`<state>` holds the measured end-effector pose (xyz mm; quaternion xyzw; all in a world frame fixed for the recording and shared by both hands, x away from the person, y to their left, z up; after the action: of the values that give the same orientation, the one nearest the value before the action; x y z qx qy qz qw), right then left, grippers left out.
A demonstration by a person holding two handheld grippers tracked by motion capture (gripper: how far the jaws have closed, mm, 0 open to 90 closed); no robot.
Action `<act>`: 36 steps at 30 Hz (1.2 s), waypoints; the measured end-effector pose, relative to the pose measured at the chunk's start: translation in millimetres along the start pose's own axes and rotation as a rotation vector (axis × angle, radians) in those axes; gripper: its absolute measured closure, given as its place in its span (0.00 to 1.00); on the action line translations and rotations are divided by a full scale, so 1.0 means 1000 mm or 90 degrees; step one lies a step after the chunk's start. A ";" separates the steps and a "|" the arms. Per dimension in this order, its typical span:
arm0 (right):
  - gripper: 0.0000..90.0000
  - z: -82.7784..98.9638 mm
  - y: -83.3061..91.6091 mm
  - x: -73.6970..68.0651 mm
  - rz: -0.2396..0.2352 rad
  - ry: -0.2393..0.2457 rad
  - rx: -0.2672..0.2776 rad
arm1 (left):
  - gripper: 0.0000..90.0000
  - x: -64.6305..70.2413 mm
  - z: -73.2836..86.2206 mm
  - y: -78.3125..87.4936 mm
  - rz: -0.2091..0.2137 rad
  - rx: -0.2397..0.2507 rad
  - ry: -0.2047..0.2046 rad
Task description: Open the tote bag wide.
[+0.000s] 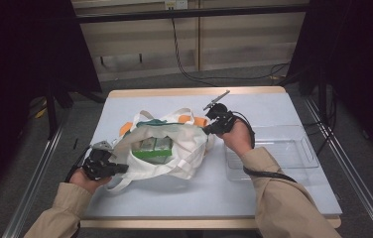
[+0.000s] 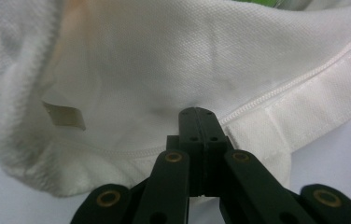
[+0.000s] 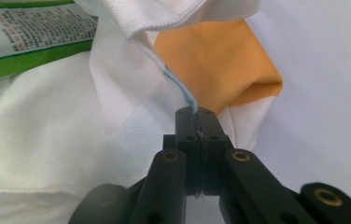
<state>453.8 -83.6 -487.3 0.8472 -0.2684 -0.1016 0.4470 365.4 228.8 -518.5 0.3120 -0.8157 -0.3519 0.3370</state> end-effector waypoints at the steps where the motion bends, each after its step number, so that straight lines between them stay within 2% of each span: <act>1: 1.00 0.000 0.000 0.001 0.001 -0.001 0.000 | 1.00 0.000 0.000 0.000 0.000 0.000 0.000; 15: 0.99 0.004 -0.006 0.002 0.001 -0.005 -0.011 | 1.00 0.000 0.000 0.000 0.002 0.004 0.004; 22: 0.99 0.003 -0.003 0.000 0.003 0.008 -0.001 | 1.00 0.000 -0.001 0.002 0.002 0.009 0.007; 30: 0.99 0.001 0.001 -0.003 0.000 0.008 0.013 | 1.00 -0.001 -0.004 0.007 0.002 0.022 0.013; 36: 0.98 -0.001 0.006 -0.008 -0.002 0.019 0.026 | 1.00 0.004 -0.008 0.011 0.006 0.030 0.006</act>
<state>445.8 -81.3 -482.6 0.8581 -0.2627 -0.0841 0.4331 366.0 229.4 -504.3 0.3173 -0.8236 -0.3297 0.3352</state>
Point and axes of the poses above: each handheld gripper's, and its own axes: y roughly backward along the jaws, z roughly out of its underside, x roughly to its right, the point moved 9 cm from there along -y, roughly forward along the jaws, and after that the axes turned 14 degrees about y, right-handed, at the moved point
